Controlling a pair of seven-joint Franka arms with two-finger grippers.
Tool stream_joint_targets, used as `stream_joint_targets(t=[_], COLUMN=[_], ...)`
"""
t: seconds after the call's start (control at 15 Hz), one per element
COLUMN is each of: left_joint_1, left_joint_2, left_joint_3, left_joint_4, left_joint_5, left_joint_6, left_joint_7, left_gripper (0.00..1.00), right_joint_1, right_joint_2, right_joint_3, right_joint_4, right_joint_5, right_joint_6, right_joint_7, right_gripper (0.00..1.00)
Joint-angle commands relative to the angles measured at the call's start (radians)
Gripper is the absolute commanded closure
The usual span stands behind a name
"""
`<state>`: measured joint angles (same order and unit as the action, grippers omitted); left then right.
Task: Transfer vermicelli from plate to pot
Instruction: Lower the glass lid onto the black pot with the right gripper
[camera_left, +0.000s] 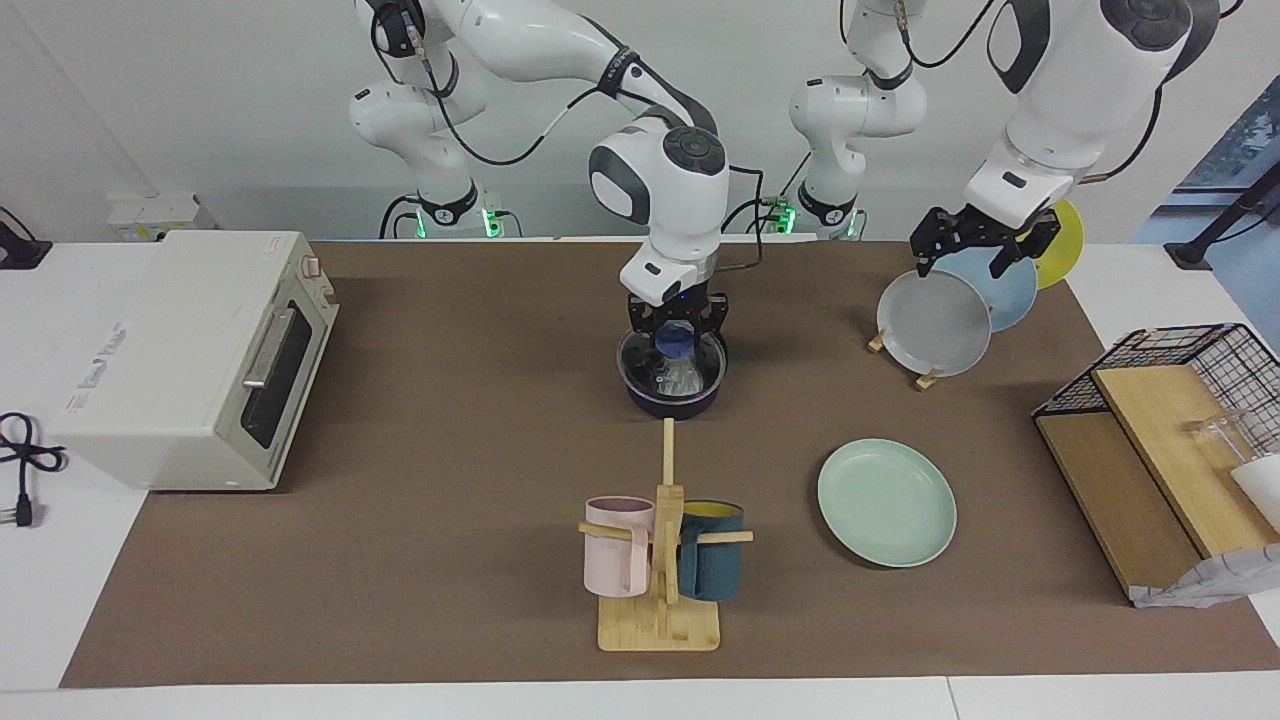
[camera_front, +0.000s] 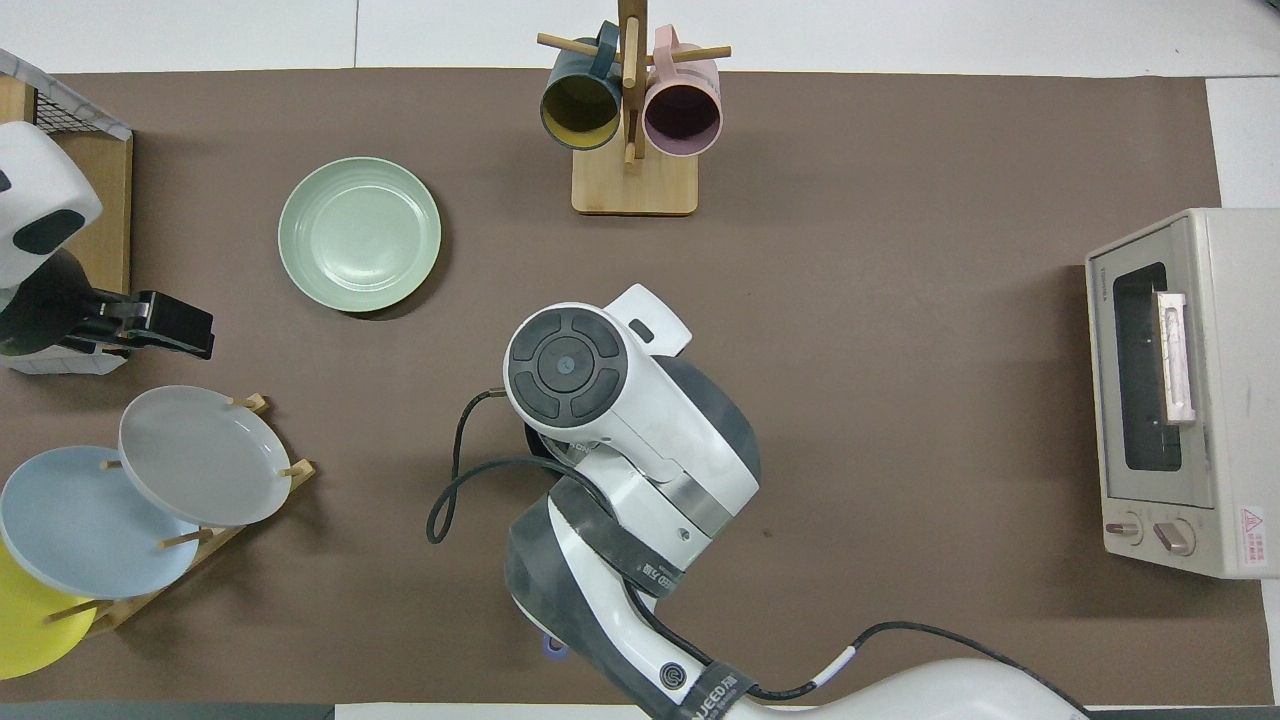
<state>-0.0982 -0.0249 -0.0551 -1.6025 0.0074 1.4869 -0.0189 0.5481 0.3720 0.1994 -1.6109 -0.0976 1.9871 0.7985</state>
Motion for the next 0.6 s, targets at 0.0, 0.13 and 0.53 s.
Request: stream_joint_targets(t=[0.0,0.13,0.53], left_joint_1=[0.006,0.009,0.021], left_joint_2=[0.0,0.0,-0.003], left_joint_3=[-0.005,-0.005,-0.006], left_joint_4=[0.029,0.021,0.01], left_joint_5=[-0.044,-0.046,-0.046], left_joint_6=[-0.037,-0.013,0.001], left_joint_7=[-0.024,-0.03,-0.032], left_gripper=[0.0,0.0,0.0], right_joint_1=[-0.007,-0.005,-0.007], right_joint_2=[0.008,0.01,0.004], right_joint_3=[0.008,0.011,0.015], right_joint_4=[0.02,0.013,-0.007], right_joint_5=[0.001,0.012,0.031], right_joint_6=[0.024,0.035,0.021], right_joint_7=[0.05,0.084,0.085], right_gripper=[0.62,0.62,0.62])
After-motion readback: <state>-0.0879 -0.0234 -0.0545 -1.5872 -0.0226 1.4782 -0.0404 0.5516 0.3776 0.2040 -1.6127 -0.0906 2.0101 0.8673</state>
